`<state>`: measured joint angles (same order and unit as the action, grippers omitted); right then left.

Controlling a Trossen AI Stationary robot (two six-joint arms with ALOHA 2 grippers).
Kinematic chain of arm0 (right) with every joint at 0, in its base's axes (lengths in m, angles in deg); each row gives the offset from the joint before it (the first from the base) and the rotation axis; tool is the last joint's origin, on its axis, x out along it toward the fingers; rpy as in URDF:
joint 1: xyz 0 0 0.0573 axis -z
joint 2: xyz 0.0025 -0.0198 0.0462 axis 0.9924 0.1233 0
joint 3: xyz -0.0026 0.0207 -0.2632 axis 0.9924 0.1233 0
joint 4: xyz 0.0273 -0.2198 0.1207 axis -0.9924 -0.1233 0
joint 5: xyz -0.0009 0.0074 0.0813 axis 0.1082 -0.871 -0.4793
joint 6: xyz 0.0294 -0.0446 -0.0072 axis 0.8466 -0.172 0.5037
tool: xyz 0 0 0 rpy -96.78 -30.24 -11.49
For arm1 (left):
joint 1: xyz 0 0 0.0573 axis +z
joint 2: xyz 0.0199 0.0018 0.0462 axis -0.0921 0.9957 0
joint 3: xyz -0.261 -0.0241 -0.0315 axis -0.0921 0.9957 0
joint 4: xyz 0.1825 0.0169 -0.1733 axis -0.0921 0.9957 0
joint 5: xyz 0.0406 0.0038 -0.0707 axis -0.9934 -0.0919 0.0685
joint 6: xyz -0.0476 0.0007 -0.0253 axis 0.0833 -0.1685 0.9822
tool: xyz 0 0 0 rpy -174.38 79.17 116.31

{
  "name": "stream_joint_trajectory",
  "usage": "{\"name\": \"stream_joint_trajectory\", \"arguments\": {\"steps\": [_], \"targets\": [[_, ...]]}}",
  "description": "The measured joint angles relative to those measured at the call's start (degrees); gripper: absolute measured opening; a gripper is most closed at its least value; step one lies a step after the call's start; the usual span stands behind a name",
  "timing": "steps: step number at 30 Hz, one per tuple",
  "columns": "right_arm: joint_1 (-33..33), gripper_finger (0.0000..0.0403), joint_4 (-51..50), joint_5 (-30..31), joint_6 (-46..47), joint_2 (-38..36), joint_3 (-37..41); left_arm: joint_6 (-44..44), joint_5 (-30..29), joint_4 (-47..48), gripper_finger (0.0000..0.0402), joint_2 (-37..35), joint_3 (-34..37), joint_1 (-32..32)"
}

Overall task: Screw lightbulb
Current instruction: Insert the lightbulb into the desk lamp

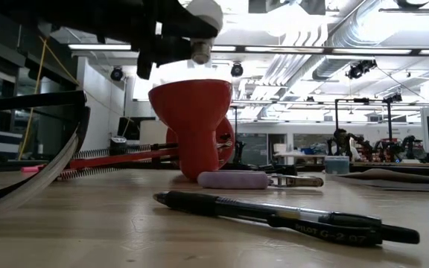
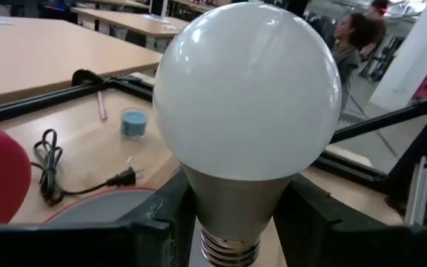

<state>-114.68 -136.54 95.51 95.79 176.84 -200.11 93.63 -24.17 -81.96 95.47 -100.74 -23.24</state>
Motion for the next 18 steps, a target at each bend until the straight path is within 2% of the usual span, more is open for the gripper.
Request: {"name": "stream_joint_trajectory", "arguments": {"steps": [6,13,18], "targets": [[-2.69,0.0,0.03,2.99,5.23,2.05,0.0,-1.37,0.45,3.49,0.0142,-0.63,0.48,0.0],[-2.63,0.0,0.75,5.28,9.42,4.67,0.02,-1.57,0.9,10.63,0.0144,-0.66,0.44,1.29],[-1.89,0.0,1.14,5.24,13.72,7.3,0.02,-1.6,3.71,14.04,0.0145,-0.66,0.44,1.72]]}}
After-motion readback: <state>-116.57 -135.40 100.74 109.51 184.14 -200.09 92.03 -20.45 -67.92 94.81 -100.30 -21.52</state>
